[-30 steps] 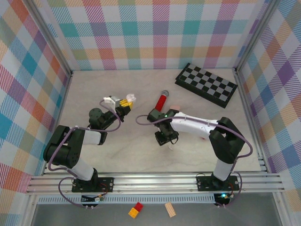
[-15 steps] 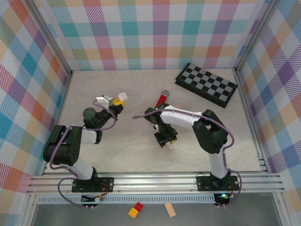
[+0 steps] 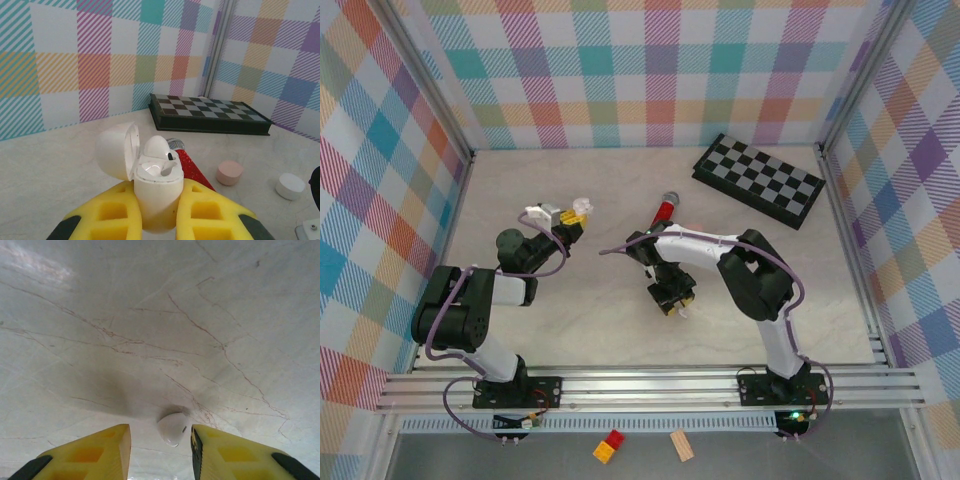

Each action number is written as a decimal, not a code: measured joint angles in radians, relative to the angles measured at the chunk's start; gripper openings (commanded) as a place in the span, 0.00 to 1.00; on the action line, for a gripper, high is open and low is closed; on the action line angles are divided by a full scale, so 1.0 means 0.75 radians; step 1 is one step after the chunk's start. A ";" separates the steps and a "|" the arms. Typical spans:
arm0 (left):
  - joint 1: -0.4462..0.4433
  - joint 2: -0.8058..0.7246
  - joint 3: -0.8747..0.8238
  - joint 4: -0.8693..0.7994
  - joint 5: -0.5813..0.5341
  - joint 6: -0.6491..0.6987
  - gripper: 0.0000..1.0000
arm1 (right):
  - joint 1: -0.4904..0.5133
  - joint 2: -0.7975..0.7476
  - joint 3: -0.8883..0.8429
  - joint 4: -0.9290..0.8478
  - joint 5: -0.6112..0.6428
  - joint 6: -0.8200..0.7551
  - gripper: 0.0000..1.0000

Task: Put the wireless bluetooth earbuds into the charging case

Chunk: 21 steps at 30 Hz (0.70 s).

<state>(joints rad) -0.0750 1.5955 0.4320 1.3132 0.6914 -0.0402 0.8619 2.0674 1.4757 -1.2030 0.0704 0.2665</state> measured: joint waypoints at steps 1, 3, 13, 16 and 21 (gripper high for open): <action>0.000 0.000 0.000 0.000 0.000 0.000 0.00 | 0.000 0.000 0.000 0.000 -0.001 -0.004 0.36; 0.000 0.000 0.000 0.000 0.000 0.000 0.00 | 0.000 0.000 0.000 0.000 0.000 -0.008 0.36; 0.000 0.000 0.000 0.000 0.000 0.000 0.00 | -0.003 0.003 -0.003 -0.003 0.001 -0.019 0.36; 0.000 0.000 0.000 0.000 0.000 0.000 0.00 | -0.007 0.012 -0.008 -0.003 0.001 -0.021 0.36; 0.000 0.000 0.000 0.000 0.000 0.000 0.00 | -0.008 0.025 -0.027 0.006 -0.001 -0.023 0.36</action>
<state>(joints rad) -0.0750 1.5955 0.4320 1.3132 0.6914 -0.0402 0.8562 2.0865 1.4551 -1.1988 0.0700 0.2493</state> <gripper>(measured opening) 0.133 0.362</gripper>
